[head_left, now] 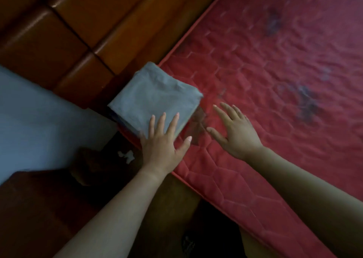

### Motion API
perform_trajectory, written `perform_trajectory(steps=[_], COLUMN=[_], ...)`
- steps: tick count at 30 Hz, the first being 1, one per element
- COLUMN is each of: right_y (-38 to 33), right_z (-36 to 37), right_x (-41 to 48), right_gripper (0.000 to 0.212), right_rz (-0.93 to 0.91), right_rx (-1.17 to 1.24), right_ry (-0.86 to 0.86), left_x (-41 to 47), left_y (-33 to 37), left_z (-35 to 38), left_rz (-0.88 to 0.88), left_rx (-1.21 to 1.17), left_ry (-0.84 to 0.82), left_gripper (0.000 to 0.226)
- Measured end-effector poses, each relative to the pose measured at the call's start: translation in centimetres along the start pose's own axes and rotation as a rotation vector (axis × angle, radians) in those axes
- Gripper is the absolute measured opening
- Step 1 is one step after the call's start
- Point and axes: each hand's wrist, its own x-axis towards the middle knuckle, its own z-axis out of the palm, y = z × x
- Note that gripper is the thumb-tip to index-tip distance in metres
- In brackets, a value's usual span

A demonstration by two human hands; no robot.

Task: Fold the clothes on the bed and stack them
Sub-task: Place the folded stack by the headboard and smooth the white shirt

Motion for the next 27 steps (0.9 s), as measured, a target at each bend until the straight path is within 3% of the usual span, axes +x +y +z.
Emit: perform_trajectory(steps=[10,16,22,27], right_y=[15.3,27.0,40.3,50.1], right_z=[-7.1,-9.4,-10.7,-10.7], right_x=[-23.8,-37.2,-48.8,-54.8], right_gripper=[0.083,0.065,0.061,0.06], right_rz=[0.455,0.601,0.731,0.803], right_rx=[0.013,0.034,0.078,0.159], right_ry=[0.179,0.293,0.324,0.35], left_x=[-8.3,-14.3,-21.8,-24.4], left_y=[20.8,37.3,53.6,62.8], left_z=[2.6,7.6,15.5,21.8], left_rz=[0.383,0.541,0.562,0.529], left_rx=[-0.017,-0.014,-0.063,-0.095], left_ry=[-0.091,-0.16,-0.246,-0.29], left_gripper=[0.074,0.073,0.068,0.064])
